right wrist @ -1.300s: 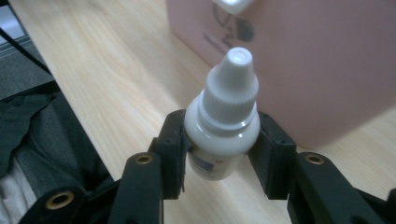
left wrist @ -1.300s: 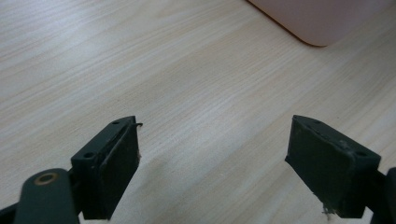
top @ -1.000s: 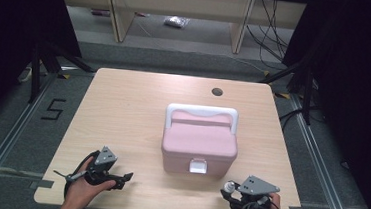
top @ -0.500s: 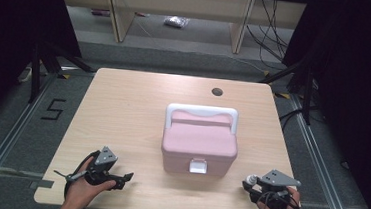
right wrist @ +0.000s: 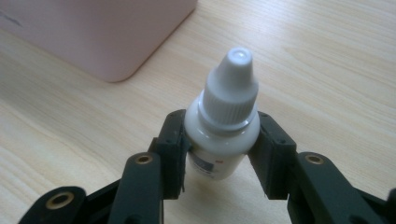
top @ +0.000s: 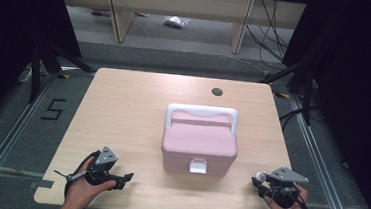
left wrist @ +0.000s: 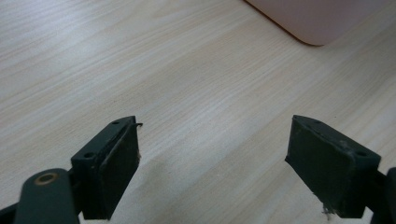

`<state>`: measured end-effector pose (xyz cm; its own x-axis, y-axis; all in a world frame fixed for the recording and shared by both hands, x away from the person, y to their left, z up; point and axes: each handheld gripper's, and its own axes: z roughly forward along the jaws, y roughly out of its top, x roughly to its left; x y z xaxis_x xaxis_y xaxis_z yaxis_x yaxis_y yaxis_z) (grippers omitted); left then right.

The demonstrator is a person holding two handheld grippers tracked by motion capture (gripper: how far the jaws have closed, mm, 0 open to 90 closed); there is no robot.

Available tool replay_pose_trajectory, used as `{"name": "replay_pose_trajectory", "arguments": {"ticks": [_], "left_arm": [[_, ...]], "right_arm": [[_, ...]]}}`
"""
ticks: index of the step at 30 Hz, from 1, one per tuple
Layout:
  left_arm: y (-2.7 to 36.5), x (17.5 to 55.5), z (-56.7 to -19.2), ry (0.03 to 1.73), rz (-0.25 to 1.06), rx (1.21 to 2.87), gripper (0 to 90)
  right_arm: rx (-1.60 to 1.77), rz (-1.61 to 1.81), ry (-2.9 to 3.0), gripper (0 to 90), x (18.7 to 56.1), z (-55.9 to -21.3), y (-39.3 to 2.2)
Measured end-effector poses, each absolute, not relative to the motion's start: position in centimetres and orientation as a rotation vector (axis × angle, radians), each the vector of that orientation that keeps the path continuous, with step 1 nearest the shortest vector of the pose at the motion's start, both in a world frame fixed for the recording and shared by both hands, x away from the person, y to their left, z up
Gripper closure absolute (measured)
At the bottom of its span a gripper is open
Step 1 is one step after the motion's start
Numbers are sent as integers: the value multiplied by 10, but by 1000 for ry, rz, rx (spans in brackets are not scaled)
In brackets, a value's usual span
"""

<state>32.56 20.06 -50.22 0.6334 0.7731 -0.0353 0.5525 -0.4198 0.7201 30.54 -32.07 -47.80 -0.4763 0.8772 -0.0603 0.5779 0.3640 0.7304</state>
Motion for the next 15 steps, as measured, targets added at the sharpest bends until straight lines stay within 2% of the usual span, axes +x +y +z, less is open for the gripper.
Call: {"name": "replay_pose_trajectory", "arguments": {"ticks": [15], "left_arm": [[199, 326, -502, 1025, 389, 2143, 162]], "right_arm": [[1271, 877, 2201, 602, 312, -484, -325]]}}
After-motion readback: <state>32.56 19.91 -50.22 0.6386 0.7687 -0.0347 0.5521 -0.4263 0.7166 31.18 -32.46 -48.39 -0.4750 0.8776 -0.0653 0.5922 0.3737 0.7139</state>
